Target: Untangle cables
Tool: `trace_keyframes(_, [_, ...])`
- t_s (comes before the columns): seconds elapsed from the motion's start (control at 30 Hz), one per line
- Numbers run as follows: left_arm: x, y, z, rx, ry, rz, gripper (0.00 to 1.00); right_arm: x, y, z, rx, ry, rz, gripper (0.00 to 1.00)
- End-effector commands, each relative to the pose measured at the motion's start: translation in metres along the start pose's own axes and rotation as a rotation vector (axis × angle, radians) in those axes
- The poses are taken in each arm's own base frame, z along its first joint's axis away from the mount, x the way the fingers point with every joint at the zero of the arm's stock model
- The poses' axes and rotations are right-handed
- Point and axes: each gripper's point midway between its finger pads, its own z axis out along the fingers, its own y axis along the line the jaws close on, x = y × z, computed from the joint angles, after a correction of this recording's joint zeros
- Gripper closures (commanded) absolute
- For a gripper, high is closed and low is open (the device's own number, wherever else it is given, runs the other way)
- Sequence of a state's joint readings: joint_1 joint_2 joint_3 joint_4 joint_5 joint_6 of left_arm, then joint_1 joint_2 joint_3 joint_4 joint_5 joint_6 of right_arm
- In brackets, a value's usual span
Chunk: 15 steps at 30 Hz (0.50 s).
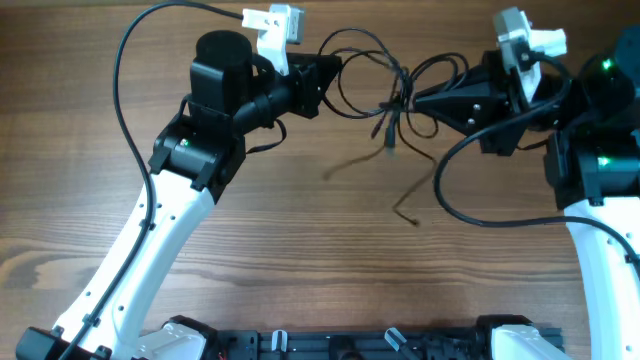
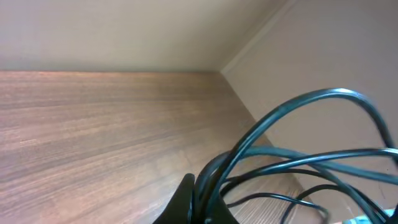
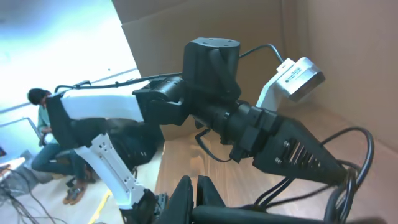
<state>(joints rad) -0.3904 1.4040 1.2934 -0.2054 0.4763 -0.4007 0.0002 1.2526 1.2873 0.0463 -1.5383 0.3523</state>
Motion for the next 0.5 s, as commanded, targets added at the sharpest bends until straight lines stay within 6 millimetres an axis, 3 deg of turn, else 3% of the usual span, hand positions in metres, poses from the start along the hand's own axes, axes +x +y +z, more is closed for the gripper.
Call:
trace_keyframes(0.0, [0.001, 0.049, -0.01, -0.237, -0.019, -0.019, 0.96, -0.006, 0.017, -0.008, -0.046, 0.026, 0.035, 0.96])
trace_keyframes(0.17, [0.004, 0.058, -0.013, -0.284, -0.014, -0.029, 0.96, -0.008, 0.014, -0.015, -0.018, 0.018, 0.043, 0.92])
trace_keyframes(0.2, [0.004, 0.052, -0.011, -0.251, -0.006, -0.027, 0.96, -0.008, 0.014, -0.015, -0.018, 0.018, 0.044, 0.81])
trace_keyframes(0.23, [0.004, 0.039, -0.008, -0.177, 0.004, -0.015, 0.96, -0.008, 0.013, -0.015, -0.018, 0.018, 0.046, 0.49])
trace_keyframes(0.27, [0.004, 0.014, -0.006, -0.04, 0.024, 0.05, 0.96, -0.008, 0.013, -0.015, -0.018, 0.018, 0.046, 0.31])
trace_keyframes(0.33, [0.005, -0.035, -0.01, 0.232, 0.049, 0.154, 0.96, -0.009, 0.012, -0.015, -0.013, 0.015, 0.046, 0.18])
trace_keyframes(0.37, [0.003, -0.053, -0.015, 0.331, 0.045, 0.187, 0.96, -0.01, 0.009, -0.015, 0.003, 0.007, 0.05, 0.0])
trace_keyframes(0.47, [-0.003, -0.063, -0.019, 0.377, 0.029, 0.165, 0.96, -0.014, -0.013, -0.017, 0.12, -0.051, 0.117, 0.0])
